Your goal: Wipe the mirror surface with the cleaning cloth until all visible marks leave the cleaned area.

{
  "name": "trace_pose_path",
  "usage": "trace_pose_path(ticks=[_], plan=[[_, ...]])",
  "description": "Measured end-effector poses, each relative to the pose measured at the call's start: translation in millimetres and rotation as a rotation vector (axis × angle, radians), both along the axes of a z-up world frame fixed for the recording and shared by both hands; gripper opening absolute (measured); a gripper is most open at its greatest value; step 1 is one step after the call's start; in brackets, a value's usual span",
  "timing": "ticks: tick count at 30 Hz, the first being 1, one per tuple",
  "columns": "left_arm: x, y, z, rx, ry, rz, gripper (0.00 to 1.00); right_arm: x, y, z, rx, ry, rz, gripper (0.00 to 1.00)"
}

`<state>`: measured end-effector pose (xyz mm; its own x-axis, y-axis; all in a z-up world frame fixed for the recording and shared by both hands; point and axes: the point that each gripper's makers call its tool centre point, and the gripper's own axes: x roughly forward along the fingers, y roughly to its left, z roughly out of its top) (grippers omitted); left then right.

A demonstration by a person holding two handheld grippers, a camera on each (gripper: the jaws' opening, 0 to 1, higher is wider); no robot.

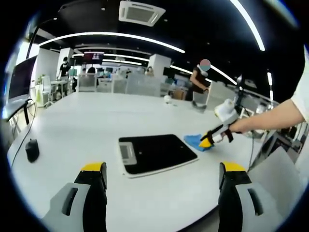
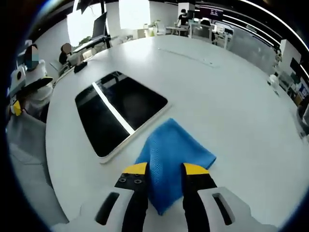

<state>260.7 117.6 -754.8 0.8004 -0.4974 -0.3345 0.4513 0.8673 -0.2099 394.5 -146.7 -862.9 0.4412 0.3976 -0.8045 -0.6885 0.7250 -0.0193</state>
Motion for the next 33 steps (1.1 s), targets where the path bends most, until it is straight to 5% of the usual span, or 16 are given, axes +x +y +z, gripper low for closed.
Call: trace_pose_path(ticks=[33], plan=[[-1.8,-2.4,1.5,0.007,-0.006,-0.016,0.95,1.2,2.2,0.4,0.009,0.019,-0.034,0.04]])
